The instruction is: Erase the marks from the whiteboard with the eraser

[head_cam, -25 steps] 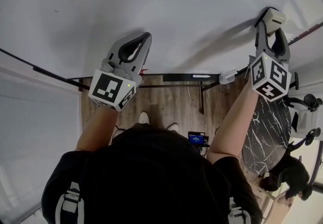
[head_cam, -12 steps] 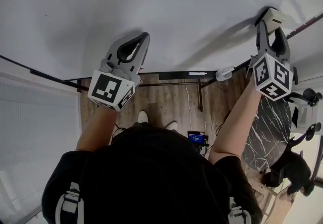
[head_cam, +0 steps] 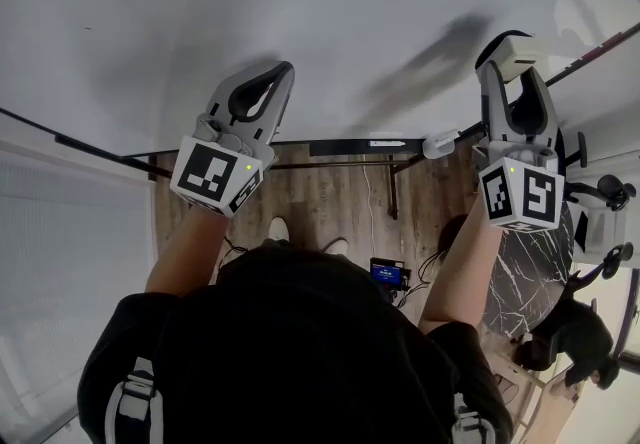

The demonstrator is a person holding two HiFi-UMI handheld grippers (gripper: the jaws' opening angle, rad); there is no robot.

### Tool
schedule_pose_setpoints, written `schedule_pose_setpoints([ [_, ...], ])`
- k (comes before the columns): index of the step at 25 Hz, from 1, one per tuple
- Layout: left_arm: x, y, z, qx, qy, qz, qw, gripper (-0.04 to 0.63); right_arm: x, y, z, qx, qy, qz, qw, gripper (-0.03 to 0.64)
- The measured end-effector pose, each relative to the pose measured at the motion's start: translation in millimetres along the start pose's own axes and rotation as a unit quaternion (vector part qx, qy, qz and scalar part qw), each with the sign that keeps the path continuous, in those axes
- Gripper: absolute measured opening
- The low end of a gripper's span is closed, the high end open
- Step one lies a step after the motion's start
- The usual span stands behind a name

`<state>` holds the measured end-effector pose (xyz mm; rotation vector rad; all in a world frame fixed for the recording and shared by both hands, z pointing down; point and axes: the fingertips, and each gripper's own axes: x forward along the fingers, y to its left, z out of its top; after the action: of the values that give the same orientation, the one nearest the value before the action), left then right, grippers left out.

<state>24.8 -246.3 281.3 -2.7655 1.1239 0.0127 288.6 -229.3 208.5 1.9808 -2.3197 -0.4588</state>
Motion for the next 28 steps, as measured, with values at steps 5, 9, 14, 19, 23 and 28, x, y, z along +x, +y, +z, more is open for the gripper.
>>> schedule_pose_setpoints([
  [5, -3, -8, -6, 0.004, -0.001, -0.014, 0.9999, 0.006, -10, 43, -13, 0.058, -0.016, 0.093, 0.994, 0.222],
  [9, -7, -21, -16, 0.002, -0.006, -0.038, 0.9993, 0.006, -18, 78, -36, 0.069, -0.015, 0.139, 0.988, 0.222],
  [14, -7, -39, -34, -0.011, -0.001, -0.068, 0.9976, 0.006, -28, 109, -62, 0.095, -0.008, 0.172, 0.980, 0.222],
  [19, -3, -60, -54, -0.031, 0.013, -0.093, 0.9952, 0.006, -33, 133, -87, 0.117, 0.007, 0.191, 0.975, 0.222],
  [23, -12, -71, -81, -0.036, 0.025, -0.104, 0.9936, 0.005, -38, 162, -112, 0.128, 0.012, 0.199, 0.972, 0.222],
  [28, -14, -80, -98, -0.043, 0.038, -0.103, 0.9930, 0.006, -44, 179, -133, 0.137, 0.028, 0.204, 0.969, 0.222],
])
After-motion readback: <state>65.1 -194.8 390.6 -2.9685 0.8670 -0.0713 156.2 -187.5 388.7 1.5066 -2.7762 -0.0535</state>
